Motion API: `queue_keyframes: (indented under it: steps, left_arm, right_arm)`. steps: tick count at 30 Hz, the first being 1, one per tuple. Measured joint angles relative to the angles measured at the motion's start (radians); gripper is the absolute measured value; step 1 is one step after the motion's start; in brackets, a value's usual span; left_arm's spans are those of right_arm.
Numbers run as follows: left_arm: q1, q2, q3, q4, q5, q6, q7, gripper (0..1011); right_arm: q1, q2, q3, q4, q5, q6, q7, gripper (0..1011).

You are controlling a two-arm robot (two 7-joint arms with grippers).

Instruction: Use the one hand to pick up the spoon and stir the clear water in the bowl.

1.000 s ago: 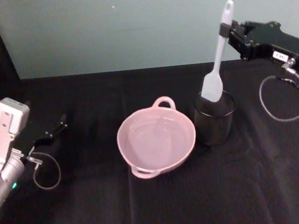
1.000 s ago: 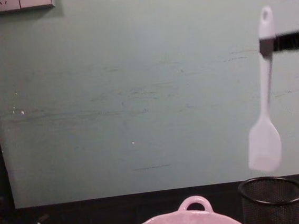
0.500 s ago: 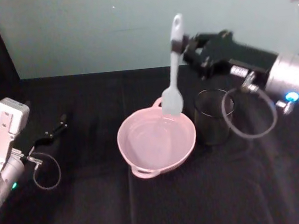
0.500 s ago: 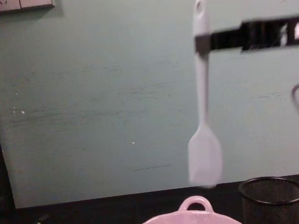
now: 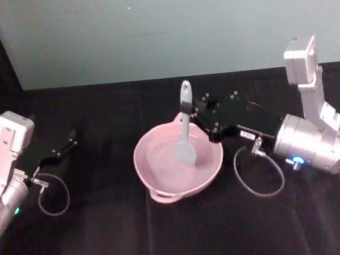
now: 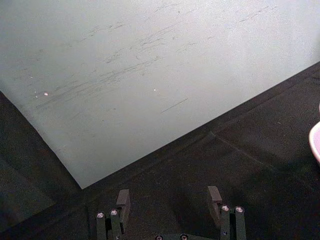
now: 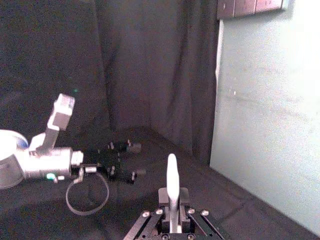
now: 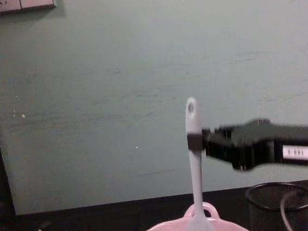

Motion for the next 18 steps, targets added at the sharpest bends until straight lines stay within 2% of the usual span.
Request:
queue_keyframes:
  steps: [9, 14, 15, 18]
  left_arm:
    - [0.0, 0.0, 0.0, 0.0, 0.0, 0.0, 0.0, 1011]
    - [0.0, 0.0, 0.0, 0.0, 0.0, 0.0, 0.0, 1011]
    - [0.0, 0.0, 0.0, 0.0, 0.0, 0.0, 0.0, 1011]
    - [0.0, 0.0, 0.0, 0.0, 0.0, 0.0, 0.0, 1011]
  right_arm:
    - [-0.009, -0.053, -0.026, 0.074, -0.011, -0.008, 0.045, 114]
    - [0.01, -0.123, -0.035, 0.134, -0.02, -0.033, 0.059, 113]
    - [0.01, -0.123, -0.035, 0.134, -0.02, -0.033, 0.059, 113]
    - [0.029, -0.17, -0.032, 0.182, -0.042, -0.076, 0.053, 114]
